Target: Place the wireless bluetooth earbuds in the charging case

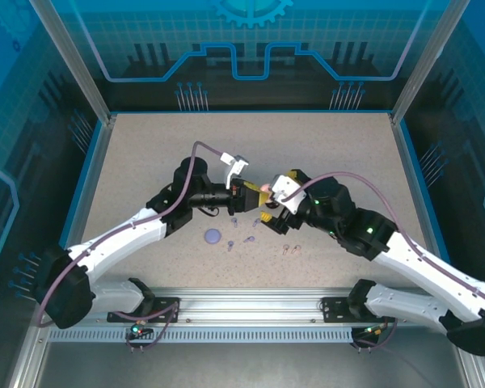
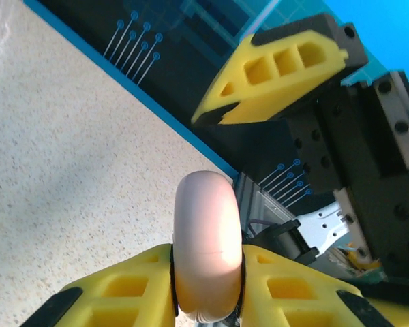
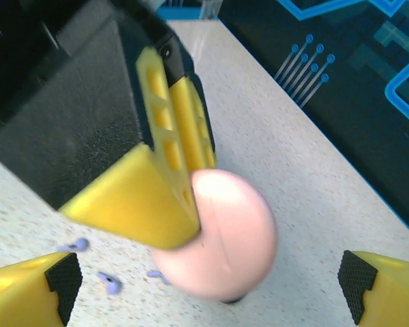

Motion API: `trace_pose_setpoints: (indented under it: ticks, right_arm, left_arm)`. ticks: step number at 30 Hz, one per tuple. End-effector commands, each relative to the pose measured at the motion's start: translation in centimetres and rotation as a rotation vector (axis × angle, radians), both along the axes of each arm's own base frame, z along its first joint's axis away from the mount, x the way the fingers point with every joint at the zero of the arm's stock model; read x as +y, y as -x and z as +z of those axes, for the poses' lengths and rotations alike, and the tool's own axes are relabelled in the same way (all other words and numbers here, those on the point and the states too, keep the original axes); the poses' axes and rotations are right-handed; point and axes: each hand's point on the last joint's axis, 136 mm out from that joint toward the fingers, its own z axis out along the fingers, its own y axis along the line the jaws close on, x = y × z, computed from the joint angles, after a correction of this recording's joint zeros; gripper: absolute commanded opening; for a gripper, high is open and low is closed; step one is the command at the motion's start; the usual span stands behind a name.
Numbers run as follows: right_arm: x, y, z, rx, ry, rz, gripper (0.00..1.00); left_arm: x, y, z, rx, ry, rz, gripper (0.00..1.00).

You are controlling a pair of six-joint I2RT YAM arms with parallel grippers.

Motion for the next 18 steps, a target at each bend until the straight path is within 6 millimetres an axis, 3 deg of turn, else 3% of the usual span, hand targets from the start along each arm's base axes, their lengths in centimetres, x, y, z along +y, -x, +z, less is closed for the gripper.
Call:
trace_pose_setpoints:
  ticks: [1,6,11,18]
  right_arm:
    - [0.0,2.2,2.8,0.067,-0.170,0.084,1.00]
    - [0.1,2.6,5.4,0.155,-0.378,0.126,1.00]
    - [-0.3,0.3,7.0,0.264,-0.580,0.084,1.00]
    - [1.5,-0.8,7.1,0.325,-0.591,0.151,1.00]
  left_arm:
    - [0.8,0.3,2.8,-0.229,0.081,0.040,0.23]
    - [2.2,0.9,4.2,-0.405,0.175,0.106,0.21]
    - [3.4,2.1,5.4,-0.537,0.245,0.128,0.20]
    - [3.8,2.8,5.8,-0.598,0.257,0.127,0.20]
